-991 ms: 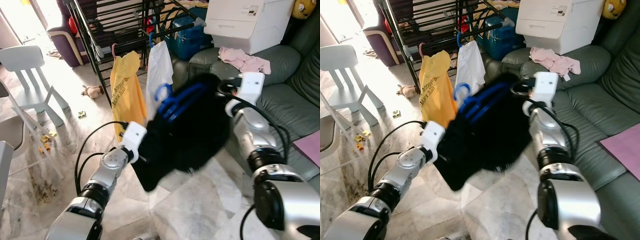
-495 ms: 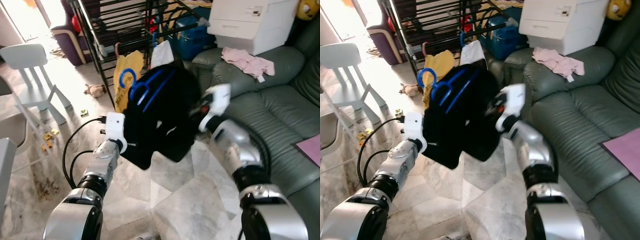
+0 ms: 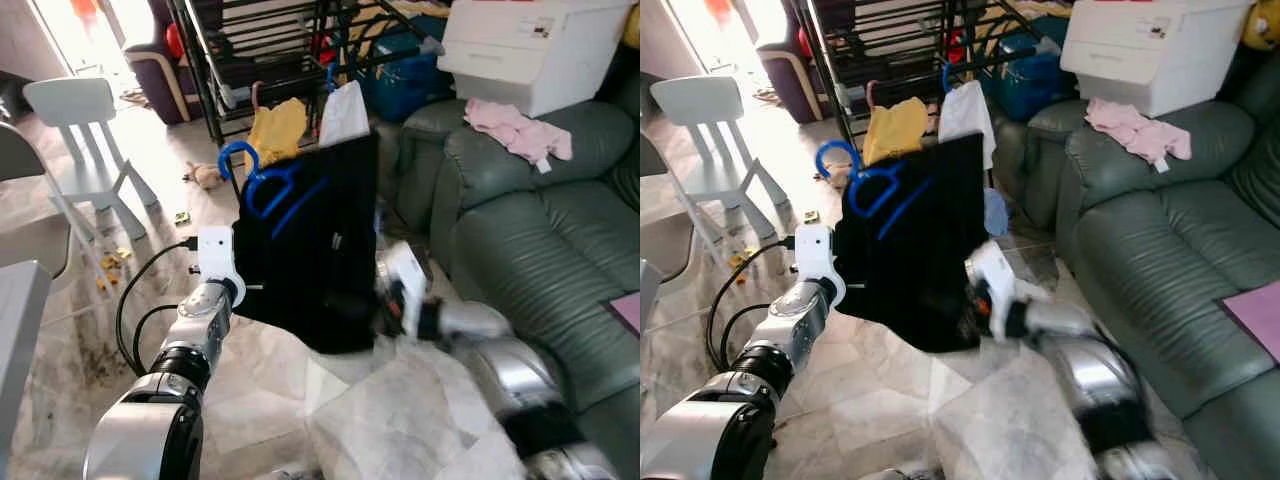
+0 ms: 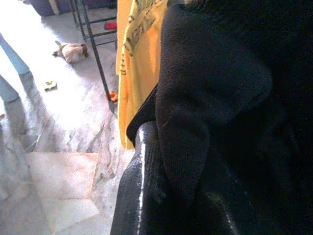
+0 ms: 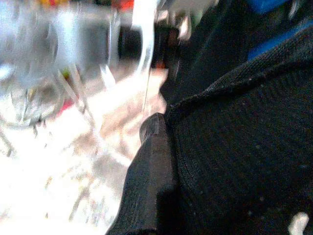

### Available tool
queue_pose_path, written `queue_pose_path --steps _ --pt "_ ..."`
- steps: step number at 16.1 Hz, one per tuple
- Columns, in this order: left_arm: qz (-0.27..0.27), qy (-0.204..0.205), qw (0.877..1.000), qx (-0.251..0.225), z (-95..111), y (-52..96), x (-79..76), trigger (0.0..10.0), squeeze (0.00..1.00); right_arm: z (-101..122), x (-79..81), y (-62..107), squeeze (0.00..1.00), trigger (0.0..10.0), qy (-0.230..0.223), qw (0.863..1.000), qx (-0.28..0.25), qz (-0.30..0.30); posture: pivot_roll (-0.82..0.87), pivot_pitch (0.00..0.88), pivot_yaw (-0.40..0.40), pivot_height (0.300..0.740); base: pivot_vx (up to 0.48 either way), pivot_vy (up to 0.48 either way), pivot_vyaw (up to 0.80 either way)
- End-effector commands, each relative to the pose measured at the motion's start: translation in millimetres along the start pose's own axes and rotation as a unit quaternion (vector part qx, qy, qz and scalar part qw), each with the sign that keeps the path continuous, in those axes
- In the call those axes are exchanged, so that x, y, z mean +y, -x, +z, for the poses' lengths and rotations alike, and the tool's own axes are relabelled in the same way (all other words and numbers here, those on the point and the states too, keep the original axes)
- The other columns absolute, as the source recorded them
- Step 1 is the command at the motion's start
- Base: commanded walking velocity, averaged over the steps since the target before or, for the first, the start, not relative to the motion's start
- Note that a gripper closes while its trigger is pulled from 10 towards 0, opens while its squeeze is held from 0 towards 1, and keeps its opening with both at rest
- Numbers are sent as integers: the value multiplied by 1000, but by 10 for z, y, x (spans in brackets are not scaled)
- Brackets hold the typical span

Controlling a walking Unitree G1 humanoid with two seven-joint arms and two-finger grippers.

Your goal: Hang hanger

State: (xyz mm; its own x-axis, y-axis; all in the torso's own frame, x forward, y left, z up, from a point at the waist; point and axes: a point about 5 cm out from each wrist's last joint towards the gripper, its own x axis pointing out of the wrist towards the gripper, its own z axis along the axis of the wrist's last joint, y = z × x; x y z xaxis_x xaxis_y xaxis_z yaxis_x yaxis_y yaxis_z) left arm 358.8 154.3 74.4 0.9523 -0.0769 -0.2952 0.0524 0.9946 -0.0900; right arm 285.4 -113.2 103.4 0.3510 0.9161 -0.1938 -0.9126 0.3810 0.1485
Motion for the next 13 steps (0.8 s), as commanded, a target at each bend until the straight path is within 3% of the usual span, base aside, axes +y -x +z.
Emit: queue_pose_path --steps 1,4,6,8,10,11,13 --pt "32 25 998 -39 265 -45 75 0 0 -74 116 -26 0 0 -1 999 23 37 -138 0 75 740 0 0 0" --pt "37 18 998 -36 277 -50 89 0 0 -211 175 188 0 0 25 995 84 44 -145 0 83 740 0 0 0" --pt "34 -18 999 -35 284 -52 79 0 0 -188 -21 283 0 0 37 995 88 -32 -147 0 85 740 0 0 0" --pt "61 7 998 -28 268 -47 144 0 0 -235 10 350 0 0 54 991 120 -16 -151 0 85 740 0 0 0" --pt "90 18 995 -32 324 -42 260 0 0 -363 121 516 0 0 66 983 171 24 -149 0 82 740 0 0 0" --pt "111 14 993 -37 360 -31 347 0 0 -477 124 655 0 0 85 972 216 30 -149 0 82 740 0 0 0" --pt "117 16 992 -39 371 -23 393 0 0 -560 78 759 0 0 124 958 260 18 -149 0 82 740 0 0 0"
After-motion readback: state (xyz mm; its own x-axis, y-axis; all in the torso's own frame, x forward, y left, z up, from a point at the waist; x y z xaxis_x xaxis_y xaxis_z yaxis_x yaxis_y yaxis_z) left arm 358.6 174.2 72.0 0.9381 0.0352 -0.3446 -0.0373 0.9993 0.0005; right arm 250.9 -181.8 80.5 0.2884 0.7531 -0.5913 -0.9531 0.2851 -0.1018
